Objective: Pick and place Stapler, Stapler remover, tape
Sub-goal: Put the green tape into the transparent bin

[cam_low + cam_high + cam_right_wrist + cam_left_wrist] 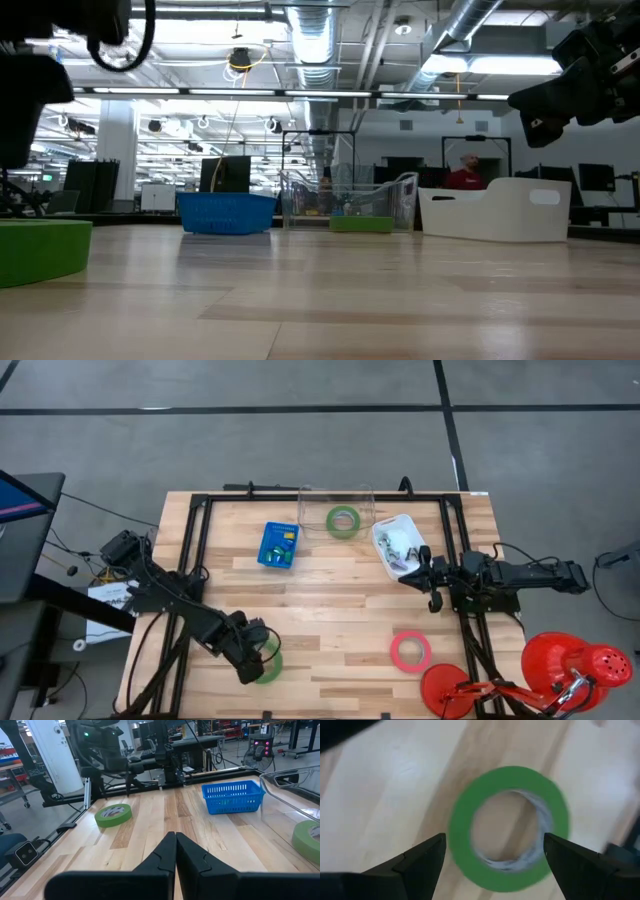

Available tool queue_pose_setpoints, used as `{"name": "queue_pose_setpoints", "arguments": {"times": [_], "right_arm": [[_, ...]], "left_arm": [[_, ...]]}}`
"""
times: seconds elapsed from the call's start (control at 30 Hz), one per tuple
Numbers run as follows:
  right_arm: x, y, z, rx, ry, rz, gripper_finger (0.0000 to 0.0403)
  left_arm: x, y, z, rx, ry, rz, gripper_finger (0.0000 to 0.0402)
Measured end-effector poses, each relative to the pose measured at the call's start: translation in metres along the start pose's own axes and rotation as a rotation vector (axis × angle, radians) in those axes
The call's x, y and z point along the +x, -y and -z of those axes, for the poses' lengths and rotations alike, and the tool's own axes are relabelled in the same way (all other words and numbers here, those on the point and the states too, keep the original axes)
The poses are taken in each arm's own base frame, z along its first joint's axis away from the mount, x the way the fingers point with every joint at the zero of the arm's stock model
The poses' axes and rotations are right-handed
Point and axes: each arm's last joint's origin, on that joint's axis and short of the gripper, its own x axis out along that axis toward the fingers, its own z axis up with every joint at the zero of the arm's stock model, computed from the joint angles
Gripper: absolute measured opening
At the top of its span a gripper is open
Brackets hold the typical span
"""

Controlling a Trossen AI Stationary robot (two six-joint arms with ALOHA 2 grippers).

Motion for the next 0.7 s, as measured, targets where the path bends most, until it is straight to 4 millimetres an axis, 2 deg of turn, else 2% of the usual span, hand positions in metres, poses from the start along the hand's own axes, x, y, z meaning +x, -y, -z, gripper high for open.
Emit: {"name": "queue_pose_setpoints", "arguments": {"times": [0.27, 0.47, 0.7], "right_arm": [[0.000, 0.000, 0.000, 0.000, 0.000, 0.000, 0.0000], [0.000, 0.000, 0.000, 0.000, 0.000, 0.000, 0.0000], [0.000, 0.000, 0.000, 0.000, 0.000, 0.000, 0.0000]], "left_arm": [[0.013, -0.016, 0.002, -0.083, -0.034, -0.052, 0.0324], [0.018, -0.015, 0.003, -0.085, -0.031, -0.043, 0.0324], [0.037, -0.013, 0.007, -0.095, -0.110, -0.084, 0.0324]]}}
